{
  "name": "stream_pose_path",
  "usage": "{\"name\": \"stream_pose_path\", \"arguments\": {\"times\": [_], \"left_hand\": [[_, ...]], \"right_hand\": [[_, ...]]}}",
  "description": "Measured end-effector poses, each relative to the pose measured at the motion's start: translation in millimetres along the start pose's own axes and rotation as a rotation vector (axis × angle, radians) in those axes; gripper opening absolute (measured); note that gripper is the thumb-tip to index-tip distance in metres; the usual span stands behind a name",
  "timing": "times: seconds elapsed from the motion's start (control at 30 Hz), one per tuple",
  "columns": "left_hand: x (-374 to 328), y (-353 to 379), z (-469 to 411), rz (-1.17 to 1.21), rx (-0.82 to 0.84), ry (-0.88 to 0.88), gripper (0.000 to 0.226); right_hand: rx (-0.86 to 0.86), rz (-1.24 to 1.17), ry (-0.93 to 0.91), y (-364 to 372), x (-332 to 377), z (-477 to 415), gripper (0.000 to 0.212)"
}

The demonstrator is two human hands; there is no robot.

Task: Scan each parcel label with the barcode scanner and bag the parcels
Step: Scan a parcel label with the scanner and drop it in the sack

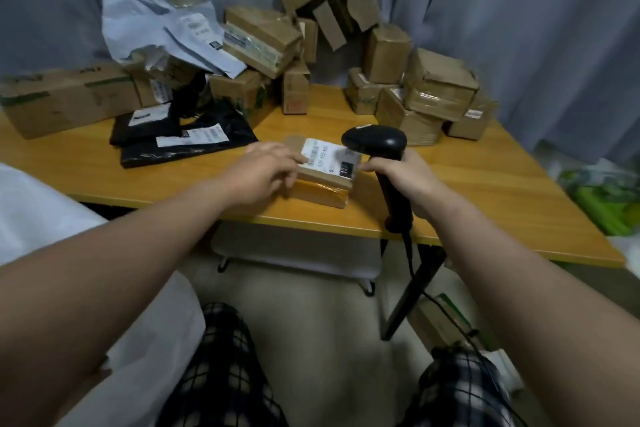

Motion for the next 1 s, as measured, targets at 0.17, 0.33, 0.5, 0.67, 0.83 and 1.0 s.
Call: {"name": "stream_pose_path", "arguments": {"times": [0.17,0.33,0.5,0.67,0.83,1.0], "left_hand": [[22.3,0.9,-8.4,0.291,-0.127,-0.265,0.032],[26.7,2.5,-6.9,0.428,-0.185,-0.268,0.037],[16.2,12.5,0.5,0.626,-0.399,-0.524,0.013],[-0.6,32.1,9.1,0.500,-0.331,-1.076,0.086],[-9.8,39.3,-1.3,0.467,-0.110,-1.101,0.105],[-7.8,39.6,-7.5,0.710,-0.211,-1.085,0.106]], "right_hand": [[0.029,0.056,-0.003,17.8,1.3,-0.9,0.019],[0.016,0.081,-0.045,29.1,-3.8,-1.6,0.027],[0.058,0.028,-0.025,31.0,-16.2,-1.0,0.029],[0.011,0.024,-0.039,31.5,-4.1,-15.0,0.034],[0.069,-0.119,0.134,34.5,12.4,-15.6,0.016],[0.033,-0.283,0.195,36.2,3.4,-0.9,0.012]]}}
Point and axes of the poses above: each hand's wrist, its own z-axis away from the middle knuckle, its own y-axis out of the palm, x = y × z, the point moved 1 cm from there along -z, towards the middle knuckle, and after that the axes turned 14 degrees about -x, right-handed, at the moved point
